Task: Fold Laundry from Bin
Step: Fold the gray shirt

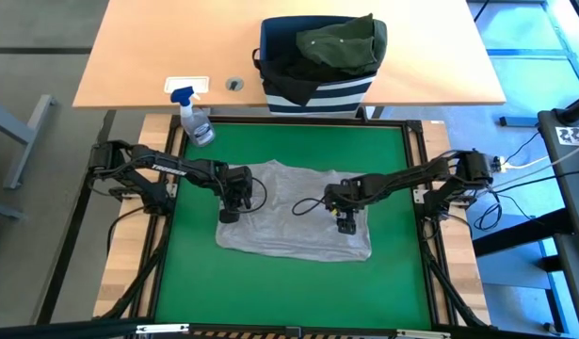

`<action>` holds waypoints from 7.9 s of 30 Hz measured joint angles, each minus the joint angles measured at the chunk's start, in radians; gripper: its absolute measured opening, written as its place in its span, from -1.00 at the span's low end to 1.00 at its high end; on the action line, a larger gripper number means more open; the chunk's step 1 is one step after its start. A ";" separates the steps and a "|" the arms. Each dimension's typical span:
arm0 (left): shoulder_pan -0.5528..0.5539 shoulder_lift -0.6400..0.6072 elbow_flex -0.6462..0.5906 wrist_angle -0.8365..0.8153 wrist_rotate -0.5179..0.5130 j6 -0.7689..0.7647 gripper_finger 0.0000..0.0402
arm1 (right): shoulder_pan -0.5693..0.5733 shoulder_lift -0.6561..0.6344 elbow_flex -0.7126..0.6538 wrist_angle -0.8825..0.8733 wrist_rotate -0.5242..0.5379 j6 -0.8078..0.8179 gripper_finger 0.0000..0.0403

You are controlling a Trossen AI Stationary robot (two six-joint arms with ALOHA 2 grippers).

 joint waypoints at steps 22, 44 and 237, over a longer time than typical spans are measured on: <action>0.000 0.000 0.001 -0.023 -0.009 0.018 -0.95 | 0.002 0.020 0.002 -0.054 0.012 0.003 -0.81; 0.000 -0.195 0.163 -0.381 -0.023 0.022 -0.96 | 0.000 -0.236 -0.010 -0.122 0.053 0.027 -0.97; -0.600 -0.756 -0.203 -0.420 -0.340 -1.120 -0.76 | 0.596 -0.120 -0.059 0.201 0.460 0.732 0.13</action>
